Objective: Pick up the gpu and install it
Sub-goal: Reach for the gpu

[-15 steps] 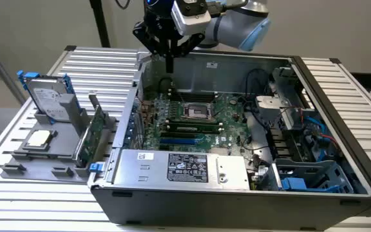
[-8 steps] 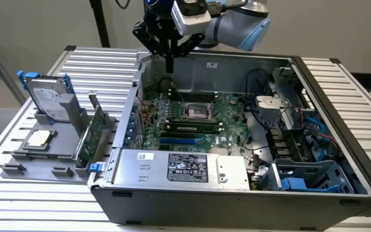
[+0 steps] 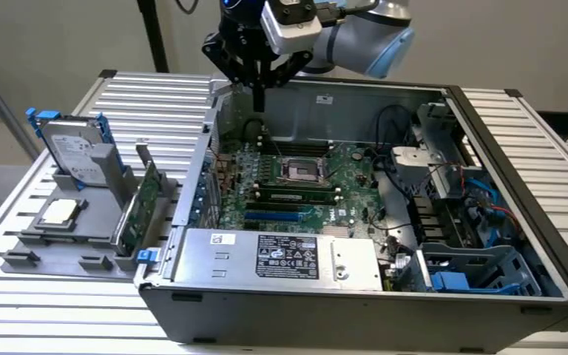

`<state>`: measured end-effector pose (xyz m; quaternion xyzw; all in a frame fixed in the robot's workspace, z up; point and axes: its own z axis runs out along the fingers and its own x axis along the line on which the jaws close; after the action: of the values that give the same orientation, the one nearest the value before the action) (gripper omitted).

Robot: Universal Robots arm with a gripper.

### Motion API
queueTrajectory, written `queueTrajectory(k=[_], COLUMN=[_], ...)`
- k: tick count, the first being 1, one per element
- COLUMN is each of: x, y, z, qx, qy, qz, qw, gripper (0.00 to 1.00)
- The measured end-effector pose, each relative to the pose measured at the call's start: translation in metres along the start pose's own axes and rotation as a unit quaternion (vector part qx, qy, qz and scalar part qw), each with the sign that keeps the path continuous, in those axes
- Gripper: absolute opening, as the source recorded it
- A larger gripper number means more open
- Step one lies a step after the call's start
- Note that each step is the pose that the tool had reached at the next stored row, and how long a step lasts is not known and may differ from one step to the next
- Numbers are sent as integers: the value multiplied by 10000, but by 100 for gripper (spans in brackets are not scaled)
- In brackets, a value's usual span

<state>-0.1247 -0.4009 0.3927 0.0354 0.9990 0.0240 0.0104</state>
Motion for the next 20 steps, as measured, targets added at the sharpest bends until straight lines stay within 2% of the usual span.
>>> queueTrajectory(k=[10, 20], x=[442, 884], y=[-216, -354], z=[-11, -16], qx=[-1, -1], qy=[0, 0], qz=[0, 0], qw=[10000, 10000], gripper=[11, 11])
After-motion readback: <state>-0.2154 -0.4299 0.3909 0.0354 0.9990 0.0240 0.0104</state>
